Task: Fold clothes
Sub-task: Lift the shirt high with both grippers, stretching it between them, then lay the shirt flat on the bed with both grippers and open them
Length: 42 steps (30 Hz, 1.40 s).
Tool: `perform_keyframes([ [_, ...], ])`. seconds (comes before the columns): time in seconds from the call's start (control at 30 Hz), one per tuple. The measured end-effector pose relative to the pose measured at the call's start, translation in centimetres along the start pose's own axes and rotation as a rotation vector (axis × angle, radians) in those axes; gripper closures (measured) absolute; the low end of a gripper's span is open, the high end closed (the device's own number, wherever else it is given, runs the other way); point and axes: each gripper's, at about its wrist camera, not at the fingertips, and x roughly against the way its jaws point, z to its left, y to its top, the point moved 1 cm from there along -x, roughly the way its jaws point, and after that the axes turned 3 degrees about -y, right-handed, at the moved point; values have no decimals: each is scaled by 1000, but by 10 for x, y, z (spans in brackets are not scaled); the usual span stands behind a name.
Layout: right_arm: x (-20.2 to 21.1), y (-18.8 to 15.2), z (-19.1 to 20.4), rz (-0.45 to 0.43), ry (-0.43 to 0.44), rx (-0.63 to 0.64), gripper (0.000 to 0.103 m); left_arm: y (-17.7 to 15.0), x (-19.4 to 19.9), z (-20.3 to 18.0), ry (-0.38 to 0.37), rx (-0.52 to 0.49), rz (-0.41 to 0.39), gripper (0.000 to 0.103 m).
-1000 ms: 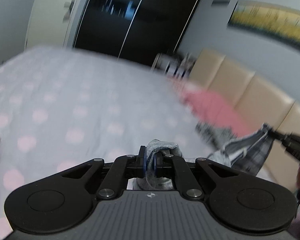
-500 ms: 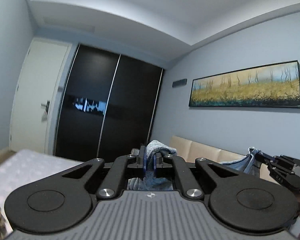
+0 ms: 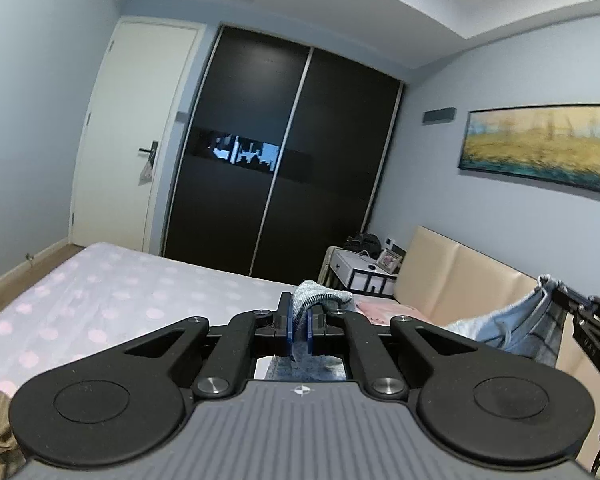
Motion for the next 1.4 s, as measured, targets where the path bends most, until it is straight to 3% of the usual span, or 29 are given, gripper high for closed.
perform_keyframes([
  [0.1, -46, -9, 11, 9, -50, -2, 98, 8, -31, 3, 10, 29, -65, 99],
  [0.3, -83, 14, -3, -142, -198, -71, 97, 23, -8, -6, -53, 20, -321, 99],
  [0.43, -77, 17, -15, -220, -168, -88, 97, 5, 10, -8, -45, 24, -332, 99],
  [0.6, -60, -20, -8, -166, -13, -76, 97, -63, 15, 23, -12, 69, -155, 99],
  [0.77, -19, -104, 24, -32, 158, -100, 97, -154, 19, 68, 44, 159, 96, 99],
  [0.97, 37, -198, 65, 150, 368, -119, 97, -261, 52, 109, 85, 249, 371, 100],
  [1.2, 102, -263, 104, 310, 641, -5, 97, -330, 81, 102, 111, 137, 614, 100],
  [1.4, 139, -302, 132, 429, 870, 145, 97, -375, 74, 95, 129, 25, 810, 100],
])
